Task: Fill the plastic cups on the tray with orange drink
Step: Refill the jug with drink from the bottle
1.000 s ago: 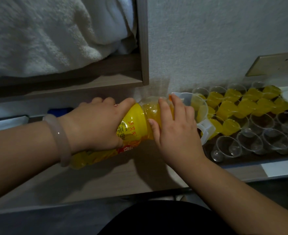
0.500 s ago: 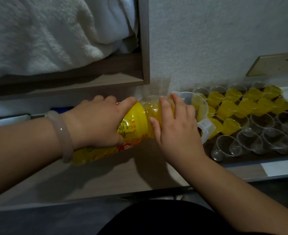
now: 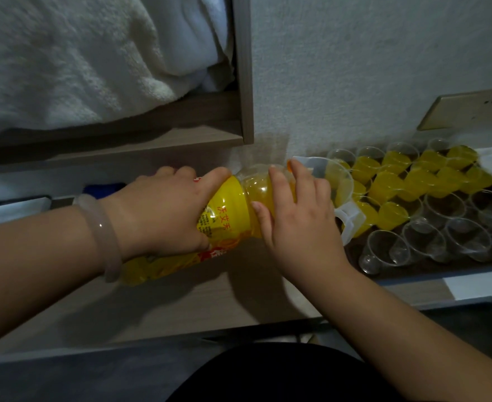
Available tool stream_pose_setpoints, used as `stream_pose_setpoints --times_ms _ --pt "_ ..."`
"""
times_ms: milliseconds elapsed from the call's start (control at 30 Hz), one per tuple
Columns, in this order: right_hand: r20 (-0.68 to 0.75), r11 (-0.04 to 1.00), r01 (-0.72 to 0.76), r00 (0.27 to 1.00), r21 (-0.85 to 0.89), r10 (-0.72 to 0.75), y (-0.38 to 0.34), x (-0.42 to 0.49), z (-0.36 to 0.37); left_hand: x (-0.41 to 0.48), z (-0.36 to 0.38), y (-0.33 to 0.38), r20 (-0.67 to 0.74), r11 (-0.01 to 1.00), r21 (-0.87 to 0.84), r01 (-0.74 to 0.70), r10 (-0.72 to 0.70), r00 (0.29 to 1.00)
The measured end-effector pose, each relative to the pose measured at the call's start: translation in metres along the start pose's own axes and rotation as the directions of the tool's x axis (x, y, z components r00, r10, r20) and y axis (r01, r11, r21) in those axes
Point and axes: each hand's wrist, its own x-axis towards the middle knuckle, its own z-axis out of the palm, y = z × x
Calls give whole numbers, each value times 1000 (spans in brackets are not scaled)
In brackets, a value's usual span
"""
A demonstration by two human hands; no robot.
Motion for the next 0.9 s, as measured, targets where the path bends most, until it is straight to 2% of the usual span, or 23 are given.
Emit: stream_pose_setpoints --times_ms 300,400,533,667,767,900 --pt "-20 996 84 996 -28 -84 2 3 -4 -5 27 3 -53 978 -210 -2 -9 999" --pt "-15 993 114 993 -11 -114 3 3 -7 -4 40 8 -101 954 -299 -19 -12 995" --pt "-83 984 177 981 30 -174 4 2 -8 0 63 13 -196 914 -404 -48 -36 980" --pt "-175 956 281 949 82 -264 2 0 -9 5 87 18 -311 855 -504 -121 -49 949" --pt "-192 932 345 928 108 -320 -2 -4 -12 10 104 25 -407 804 -567 -179 -84 910" --pt "-184 913 395 909 104 -373 -5 -10 -16 17 122 42 -466 670 -707 -226 -201 862"
